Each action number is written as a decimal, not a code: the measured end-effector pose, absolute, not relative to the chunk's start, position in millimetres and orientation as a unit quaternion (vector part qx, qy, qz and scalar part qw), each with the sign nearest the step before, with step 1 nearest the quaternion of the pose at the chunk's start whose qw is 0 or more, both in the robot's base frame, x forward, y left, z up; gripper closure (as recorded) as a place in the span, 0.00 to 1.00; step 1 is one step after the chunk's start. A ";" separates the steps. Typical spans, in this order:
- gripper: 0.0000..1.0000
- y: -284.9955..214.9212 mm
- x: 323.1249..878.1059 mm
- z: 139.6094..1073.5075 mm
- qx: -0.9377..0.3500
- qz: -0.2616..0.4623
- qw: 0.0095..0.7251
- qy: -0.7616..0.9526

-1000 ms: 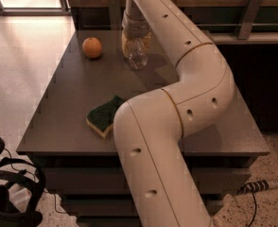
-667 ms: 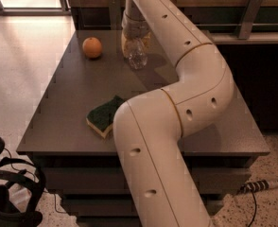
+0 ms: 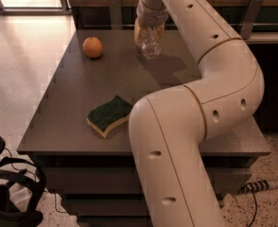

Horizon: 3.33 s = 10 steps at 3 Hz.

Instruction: Place water bottle upright

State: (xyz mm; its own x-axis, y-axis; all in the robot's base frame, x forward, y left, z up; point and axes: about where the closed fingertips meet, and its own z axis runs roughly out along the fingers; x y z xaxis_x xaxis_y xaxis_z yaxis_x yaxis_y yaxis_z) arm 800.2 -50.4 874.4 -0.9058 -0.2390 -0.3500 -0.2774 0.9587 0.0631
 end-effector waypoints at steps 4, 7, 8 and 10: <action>1.00 -127.8 772.5 961.7 -0.173 0.100 0.339 0.919; 1.00 -111.2 779.6 1014.6 -0.358 0.170 0.507 0.765; 1.00 -101.1 791.3 1013.0 -0.400 0.177 0.521 0.733; 1.00 -81.0 805.2 977.4 -0.439 0.209 0.533 0.692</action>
Offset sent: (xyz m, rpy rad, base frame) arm -0.0704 -0.0821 0.0599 0.0309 -0.2298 -0.0342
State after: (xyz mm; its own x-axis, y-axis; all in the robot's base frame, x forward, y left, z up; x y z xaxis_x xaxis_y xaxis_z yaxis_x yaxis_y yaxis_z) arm 805.2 -81.0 977.4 -0.0463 -0.3853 -0.9216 -0.8310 0.5268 -0.1784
